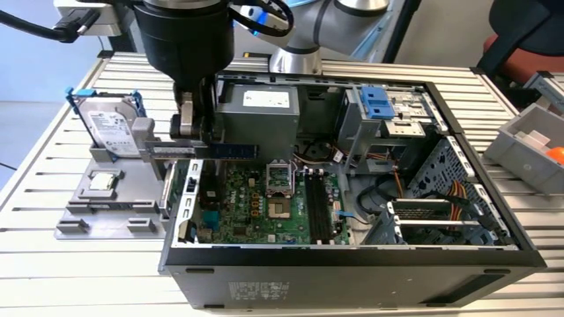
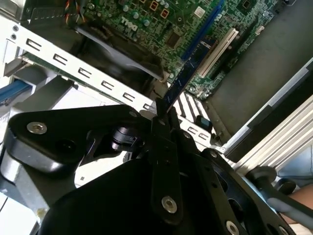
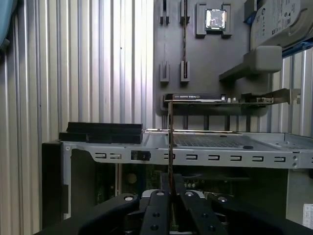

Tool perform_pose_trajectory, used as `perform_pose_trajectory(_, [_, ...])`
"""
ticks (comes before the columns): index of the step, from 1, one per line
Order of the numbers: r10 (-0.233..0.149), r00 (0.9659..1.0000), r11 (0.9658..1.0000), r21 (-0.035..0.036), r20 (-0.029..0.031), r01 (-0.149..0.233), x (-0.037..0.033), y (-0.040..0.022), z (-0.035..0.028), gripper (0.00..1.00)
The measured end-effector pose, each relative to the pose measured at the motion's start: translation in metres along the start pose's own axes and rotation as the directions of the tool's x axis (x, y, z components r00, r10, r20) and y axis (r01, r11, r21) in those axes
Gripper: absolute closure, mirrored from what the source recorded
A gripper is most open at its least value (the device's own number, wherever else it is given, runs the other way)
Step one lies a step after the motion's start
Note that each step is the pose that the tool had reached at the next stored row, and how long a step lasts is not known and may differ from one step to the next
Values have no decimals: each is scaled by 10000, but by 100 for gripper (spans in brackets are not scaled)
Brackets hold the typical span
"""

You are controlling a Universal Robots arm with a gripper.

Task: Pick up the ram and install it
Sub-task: 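Pick up the ram and move it above insertion slot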

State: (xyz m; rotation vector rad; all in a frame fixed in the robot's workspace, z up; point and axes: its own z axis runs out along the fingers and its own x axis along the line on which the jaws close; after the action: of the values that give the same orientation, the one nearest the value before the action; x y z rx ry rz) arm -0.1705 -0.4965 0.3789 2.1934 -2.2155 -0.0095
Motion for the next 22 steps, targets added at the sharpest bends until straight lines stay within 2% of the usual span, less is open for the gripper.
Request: perform_pose_trajectory(22, [1,10000,10000,1,1,-1,-2,-271,-5,100])
